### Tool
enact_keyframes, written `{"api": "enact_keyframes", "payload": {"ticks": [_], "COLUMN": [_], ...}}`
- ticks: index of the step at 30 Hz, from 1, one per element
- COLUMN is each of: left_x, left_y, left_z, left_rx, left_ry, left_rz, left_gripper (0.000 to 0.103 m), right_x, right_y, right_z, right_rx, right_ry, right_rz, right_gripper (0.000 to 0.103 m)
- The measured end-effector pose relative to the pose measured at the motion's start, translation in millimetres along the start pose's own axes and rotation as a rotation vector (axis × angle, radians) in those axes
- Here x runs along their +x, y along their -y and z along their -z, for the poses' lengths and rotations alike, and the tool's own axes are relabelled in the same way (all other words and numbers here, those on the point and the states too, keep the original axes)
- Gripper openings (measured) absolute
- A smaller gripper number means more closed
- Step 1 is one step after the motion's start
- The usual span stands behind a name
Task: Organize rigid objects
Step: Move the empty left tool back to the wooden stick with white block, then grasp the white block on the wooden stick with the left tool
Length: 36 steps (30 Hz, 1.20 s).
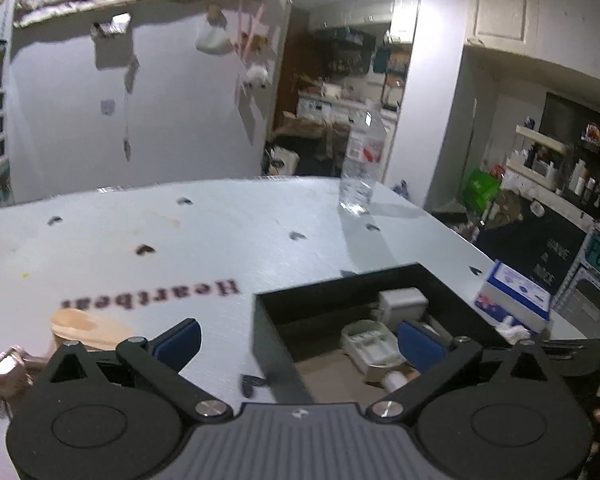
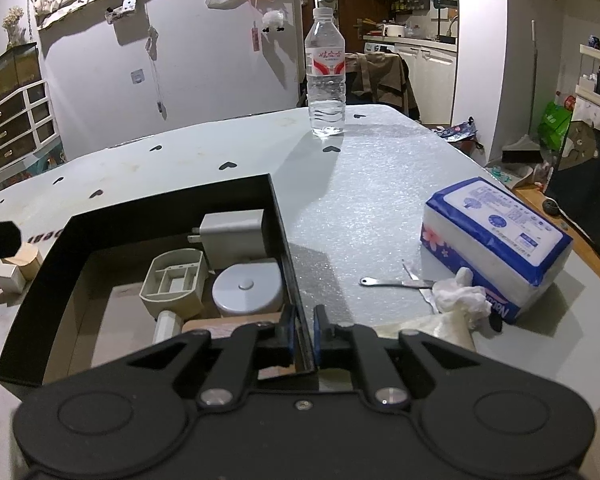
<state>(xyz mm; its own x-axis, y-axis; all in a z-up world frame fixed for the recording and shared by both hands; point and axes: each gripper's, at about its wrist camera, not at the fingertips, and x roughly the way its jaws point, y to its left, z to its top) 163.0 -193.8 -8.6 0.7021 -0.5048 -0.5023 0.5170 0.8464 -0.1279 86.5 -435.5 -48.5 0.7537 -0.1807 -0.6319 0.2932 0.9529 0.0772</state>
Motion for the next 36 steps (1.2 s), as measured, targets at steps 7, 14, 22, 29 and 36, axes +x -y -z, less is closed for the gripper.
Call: {"api": "enact_keyframes", "payload": {"ticks": [7,14,22,29,36], "left_x": [-8,-6,6,16,33], "left_y": [-34,-72,-96,-100,-94], "left_z": [14,30,41,44,45], "left_rx": [-0.034,-0.101,-0.122,-0.087,-0.004], "left_ry": [0.062,0.058,0.035,0.022,0.003], "left_rz": [-0.064,-0.202,-0.361,-0.473,-0.558], "left_gripper": [0.103,0.103,0.103,0.103,0.102], "right_x": [0,0,1,1,3], "right_y": [-2,-6,-7,-6,-5], "right_z": [0,0,-1,-1,0], "right_rx": [-0.014,-0.024,-0.026,-0.025,-0.014], "right_ry": [0.003,0.001,0.001,0.0,0.003], "right_rz": [0.006,0.024,0.025,0.021,0.02], "right_gripper": [0.01,0.011,0.011,0.011,0.011]}}
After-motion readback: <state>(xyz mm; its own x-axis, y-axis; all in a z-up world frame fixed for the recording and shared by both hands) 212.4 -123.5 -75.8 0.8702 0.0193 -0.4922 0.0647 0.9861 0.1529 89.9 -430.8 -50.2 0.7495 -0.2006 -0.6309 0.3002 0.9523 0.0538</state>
